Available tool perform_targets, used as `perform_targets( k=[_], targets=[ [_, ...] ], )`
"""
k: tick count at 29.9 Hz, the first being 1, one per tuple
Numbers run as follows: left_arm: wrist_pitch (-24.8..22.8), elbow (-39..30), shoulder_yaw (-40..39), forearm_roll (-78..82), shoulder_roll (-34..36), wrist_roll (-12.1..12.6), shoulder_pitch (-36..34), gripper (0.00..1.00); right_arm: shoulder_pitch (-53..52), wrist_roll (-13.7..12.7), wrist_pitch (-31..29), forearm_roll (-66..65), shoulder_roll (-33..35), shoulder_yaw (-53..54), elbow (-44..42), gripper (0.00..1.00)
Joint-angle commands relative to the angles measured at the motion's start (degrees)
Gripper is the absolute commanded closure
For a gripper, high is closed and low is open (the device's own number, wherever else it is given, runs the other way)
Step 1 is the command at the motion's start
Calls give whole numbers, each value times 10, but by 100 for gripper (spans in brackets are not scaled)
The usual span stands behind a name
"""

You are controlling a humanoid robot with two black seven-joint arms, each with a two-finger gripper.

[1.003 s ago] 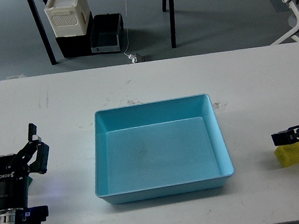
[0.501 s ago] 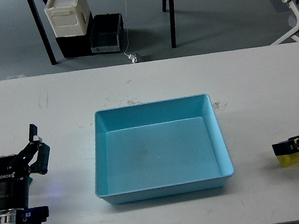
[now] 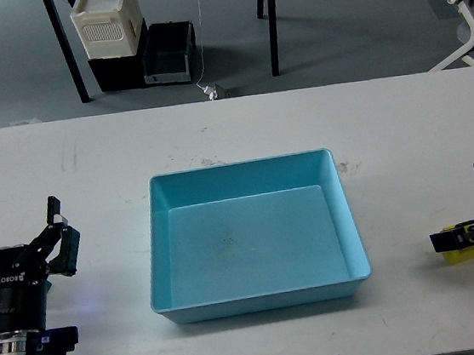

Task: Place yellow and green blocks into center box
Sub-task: 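Close the right gripper on the yellow cube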

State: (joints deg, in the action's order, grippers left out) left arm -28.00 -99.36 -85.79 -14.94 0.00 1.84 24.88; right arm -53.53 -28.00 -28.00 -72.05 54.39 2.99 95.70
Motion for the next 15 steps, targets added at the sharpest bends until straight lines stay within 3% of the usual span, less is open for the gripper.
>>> perform_targets(
  k=[1, 11, 12, 15],
  targets=[
    [0, 5, 0, 0, 0, 0, 0, 0, 7, 0, 0, -8, -16, 1, -16, 0],
    [0, 5, -1, 0, 0, 0, 0, 0, 15, 0, 0, -12, -52, 2, -37, 2],
    [0, 5, 0, 0, 0, 0, 0, 0, 15, 0, 0, -18, -51, 2, -35, 10],
    [0, 5, 0, 0, 0, 0, 0, 0, 19, 0, 0, -59, -51, 1, -33, 56]
  ],
)
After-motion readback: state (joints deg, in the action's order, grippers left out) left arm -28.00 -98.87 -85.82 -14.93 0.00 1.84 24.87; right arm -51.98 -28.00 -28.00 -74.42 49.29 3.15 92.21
